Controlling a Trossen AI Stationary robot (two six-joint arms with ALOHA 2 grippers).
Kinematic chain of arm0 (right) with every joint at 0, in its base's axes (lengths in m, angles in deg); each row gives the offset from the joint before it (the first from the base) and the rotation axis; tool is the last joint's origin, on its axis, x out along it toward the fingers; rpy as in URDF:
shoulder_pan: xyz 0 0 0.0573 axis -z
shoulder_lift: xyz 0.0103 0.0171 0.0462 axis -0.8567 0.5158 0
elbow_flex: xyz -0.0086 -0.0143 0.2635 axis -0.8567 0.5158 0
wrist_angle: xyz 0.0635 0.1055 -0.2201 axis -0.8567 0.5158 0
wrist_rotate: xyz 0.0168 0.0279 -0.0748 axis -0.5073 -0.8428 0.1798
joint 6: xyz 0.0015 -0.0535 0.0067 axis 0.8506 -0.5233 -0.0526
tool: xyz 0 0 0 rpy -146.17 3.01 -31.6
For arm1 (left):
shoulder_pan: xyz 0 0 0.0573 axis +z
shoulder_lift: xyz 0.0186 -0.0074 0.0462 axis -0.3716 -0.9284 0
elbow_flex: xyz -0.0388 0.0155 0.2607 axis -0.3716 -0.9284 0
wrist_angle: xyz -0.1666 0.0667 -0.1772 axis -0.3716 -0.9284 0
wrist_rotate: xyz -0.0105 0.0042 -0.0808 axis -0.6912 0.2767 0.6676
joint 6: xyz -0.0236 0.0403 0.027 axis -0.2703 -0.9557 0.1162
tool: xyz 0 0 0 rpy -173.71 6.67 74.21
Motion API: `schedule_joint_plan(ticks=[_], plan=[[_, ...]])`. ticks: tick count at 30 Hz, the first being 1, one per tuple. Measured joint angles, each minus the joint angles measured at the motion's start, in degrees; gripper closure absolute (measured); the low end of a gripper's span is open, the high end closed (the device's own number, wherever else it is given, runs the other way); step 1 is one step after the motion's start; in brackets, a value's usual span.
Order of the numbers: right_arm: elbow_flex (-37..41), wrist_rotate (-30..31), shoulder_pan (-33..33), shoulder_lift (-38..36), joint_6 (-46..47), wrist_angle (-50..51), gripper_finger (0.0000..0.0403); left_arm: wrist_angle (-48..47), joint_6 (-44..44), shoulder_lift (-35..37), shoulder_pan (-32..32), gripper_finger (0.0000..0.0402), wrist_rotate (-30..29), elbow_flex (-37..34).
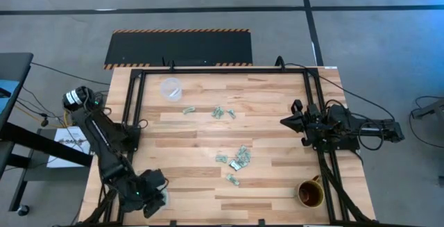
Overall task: Pick and place Stevia / Truvia into bins
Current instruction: Put the stevia packet into the bottom transparent container
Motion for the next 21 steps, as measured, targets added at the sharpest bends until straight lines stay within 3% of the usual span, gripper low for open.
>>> schedule_joint_plan(ticks=[6,11,15,21], plan=[[0.0,0.0,0.0,0.0,0.0,0.0,0.0403,5.1,-20.6,8.1,6.9,0.0268,-6.0,0.0],[0.0,0.0,0.0,0.0,0.0,0.2,0.0403,7.0,-46.8,13.8,17.2,0.0275,-10.2,0.1],[0.0,0.0,0.0,0.0,0.0,0.2,0.0403,12.1,-64.9,12.5,27.5,0.0278,-7.9,0.1],[0.0,0.0,0.0,0.0,0.0,0.4,0.0403,14.6,-74.2,5.7,40.5,0.0278,2.2,0.1]])
